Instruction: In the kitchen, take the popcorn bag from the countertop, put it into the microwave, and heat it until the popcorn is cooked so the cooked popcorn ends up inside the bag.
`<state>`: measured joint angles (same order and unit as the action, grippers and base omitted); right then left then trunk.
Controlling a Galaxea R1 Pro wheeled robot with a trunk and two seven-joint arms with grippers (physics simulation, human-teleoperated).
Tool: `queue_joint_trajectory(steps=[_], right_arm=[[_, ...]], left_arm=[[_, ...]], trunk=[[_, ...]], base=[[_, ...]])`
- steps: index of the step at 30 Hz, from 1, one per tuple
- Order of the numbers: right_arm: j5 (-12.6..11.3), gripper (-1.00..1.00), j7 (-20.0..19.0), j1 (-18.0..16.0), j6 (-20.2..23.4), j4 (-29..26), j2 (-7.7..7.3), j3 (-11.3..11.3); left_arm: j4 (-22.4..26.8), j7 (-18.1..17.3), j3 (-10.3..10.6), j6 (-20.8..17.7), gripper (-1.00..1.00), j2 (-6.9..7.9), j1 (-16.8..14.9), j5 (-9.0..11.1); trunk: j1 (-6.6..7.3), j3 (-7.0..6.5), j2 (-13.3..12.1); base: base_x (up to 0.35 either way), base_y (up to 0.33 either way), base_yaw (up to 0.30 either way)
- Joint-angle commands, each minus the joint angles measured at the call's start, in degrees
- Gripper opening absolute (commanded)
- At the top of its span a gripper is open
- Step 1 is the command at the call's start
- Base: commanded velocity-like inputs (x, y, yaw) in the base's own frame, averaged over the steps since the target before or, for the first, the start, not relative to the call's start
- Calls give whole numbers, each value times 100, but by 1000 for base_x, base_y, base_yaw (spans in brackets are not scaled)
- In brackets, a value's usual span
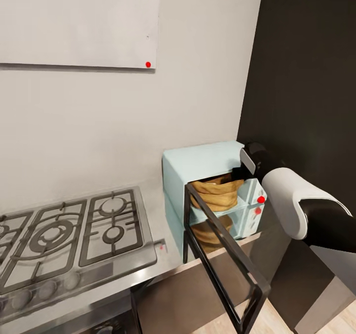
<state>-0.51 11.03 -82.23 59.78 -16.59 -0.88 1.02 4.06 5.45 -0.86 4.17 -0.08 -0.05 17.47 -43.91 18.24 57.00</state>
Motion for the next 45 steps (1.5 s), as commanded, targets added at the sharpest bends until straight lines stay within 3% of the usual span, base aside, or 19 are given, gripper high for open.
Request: queue_joint_trajectory(steps=[1, 38, 39, 45], right_arm=[[-195, -100, 4, -3, 22, -126, 17, -58], [-187, -100, -17, -4, 22, -110, 25, -57], [-187, 100, -20, -4, 22, -108, 21, -57], [-206, 100, -31, -3, 22, -108, 2, -58]], left_arm=[[-1, 9, -2, 14, 100, -1, -3, 19], [-2, 17, -2, 14, 100, -1, -3, 19], [-2, 17, -2, 14, 100, -1, -3, 19], [-1, 17, -2, 14, 100, -1, -3, 19]], trunk=[[-54, 7, 1], [-54, 7, 1], [-54, 7, 1], [-54, 7, 1]], base=[[4, 3, 0], [-21, 0, 0], [0, 0, 0], [0, 0, 0]])
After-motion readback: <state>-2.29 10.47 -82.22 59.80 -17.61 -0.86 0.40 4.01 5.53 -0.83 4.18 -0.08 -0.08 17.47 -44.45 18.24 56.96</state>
